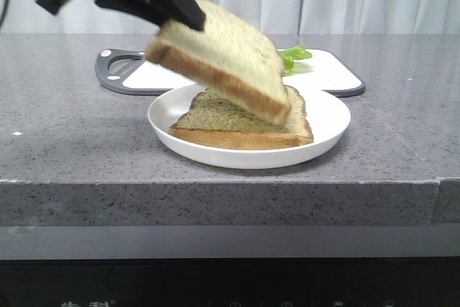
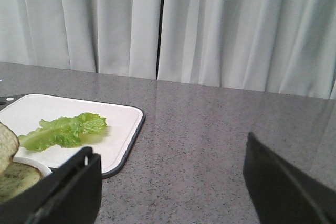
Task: Left arm grabs bread, right arm adds lettuce
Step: 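Lift the top bread slice off the plate with the left gripper, then lower the right gripper onto the lettuce leaf on the cutting board and grasp it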
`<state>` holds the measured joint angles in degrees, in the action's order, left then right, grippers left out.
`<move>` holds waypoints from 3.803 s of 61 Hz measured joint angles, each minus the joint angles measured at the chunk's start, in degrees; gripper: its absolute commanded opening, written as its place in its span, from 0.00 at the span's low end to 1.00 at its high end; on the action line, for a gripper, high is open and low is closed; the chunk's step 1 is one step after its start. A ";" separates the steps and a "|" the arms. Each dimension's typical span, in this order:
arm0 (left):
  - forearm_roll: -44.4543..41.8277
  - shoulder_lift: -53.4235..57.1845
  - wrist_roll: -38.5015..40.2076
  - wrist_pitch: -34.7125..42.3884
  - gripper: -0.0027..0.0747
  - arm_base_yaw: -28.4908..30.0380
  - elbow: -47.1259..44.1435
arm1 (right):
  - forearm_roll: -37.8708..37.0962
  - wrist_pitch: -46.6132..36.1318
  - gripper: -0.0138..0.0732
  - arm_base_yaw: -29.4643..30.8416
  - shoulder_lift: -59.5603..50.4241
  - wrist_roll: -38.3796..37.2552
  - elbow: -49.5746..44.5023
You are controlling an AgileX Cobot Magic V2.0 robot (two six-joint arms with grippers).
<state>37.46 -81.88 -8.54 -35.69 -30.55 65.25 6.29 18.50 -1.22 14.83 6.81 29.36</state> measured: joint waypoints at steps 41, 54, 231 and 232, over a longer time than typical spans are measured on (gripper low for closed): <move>-7.26 26.43 0.00 -7.27 0.01 19.25 -14.46 | 0.00 0.00 0.82 0.00 0.00 0.00 0.00; -7.76 29.30 0.00 -9.71 0.01 23.22 -15.57 | 0.00 0.24 0.82 0.00 4.23 0.00 0.50; -7.76 29.28 -0.10 -9.98 0.01 23.32 -15.57 | 10.09 52.54 0.69 -12.48 110.35 19.31 94.84; -7.76 29.28 -0.10 -9.98 0.01 23.32 -15.57 | 10.09 52.54 0.69 -12.48 110.35 19.31 94.84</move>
<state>29.70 -52.60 -8.65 -45.67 -7.24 49.68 16.38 71.04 -13.70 125.19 26.13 124.20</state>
